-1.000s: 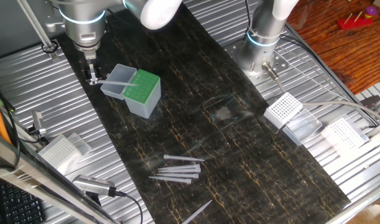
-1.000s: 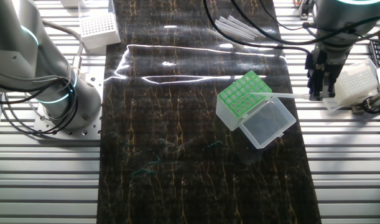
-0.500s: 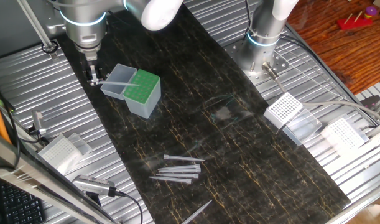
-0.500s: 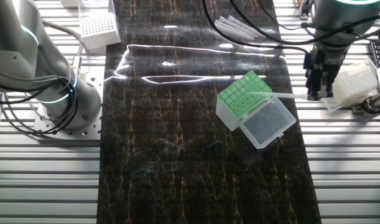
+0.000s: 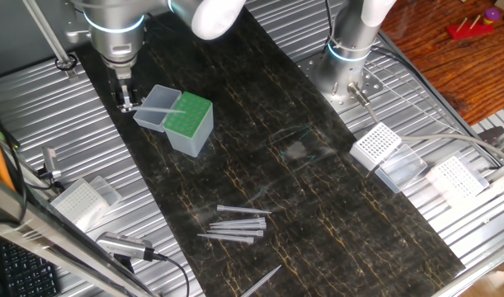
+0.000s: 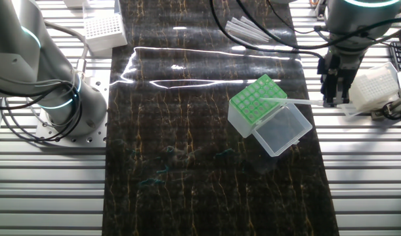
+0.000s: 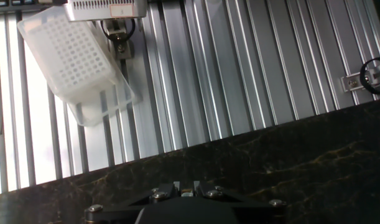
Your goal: Insert a large pipette tip into the holder for large pipette tips
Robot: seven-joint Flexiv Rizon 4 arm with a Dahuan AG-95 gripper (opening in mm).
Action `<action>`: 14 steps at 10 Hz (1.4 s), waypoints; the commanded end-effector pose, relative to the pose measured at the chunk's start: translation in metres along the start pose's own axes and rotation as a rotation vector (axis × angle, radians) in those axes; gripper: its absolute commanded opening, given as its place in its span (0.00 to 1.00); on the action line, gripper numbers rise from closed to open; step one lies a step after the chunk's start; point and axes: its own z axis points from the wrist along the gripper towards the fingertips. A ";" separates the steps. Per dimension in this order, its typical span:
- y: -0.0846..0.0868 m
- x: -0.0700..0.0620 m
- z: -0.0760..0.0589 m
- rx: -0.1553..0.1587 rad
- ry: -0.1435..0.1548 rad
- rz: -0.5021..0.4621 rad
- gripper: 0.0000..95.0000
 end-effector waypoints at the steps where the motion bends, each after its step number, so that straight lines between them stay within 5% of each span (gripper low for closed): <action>1: -0.001 0.003 -0.001 0.002 -0.005 -0.001 0.00; 4: -0.001 0.008 0.000 0.010 -0.011 -0.012 0.00; 5: -0.001 0.008 0.000 0.010 -0.012 -0.018 0.20; 8: -0.001 0.008 0.000 0.009 -0.011 -0.020 0.20; 9: -0.001 0.008 0.000 0.006 -0.011 -0.021 0.40; 11: -0.002 0.008 -0.003 -0.023 -0.001 -0.012 0.40; 12: -0.003 0.010 -0.011 -0.046 0.010 -0.010 0.60; 14: -0.002 0.011 -0.021 -0.054 0.033 -0.005 0.60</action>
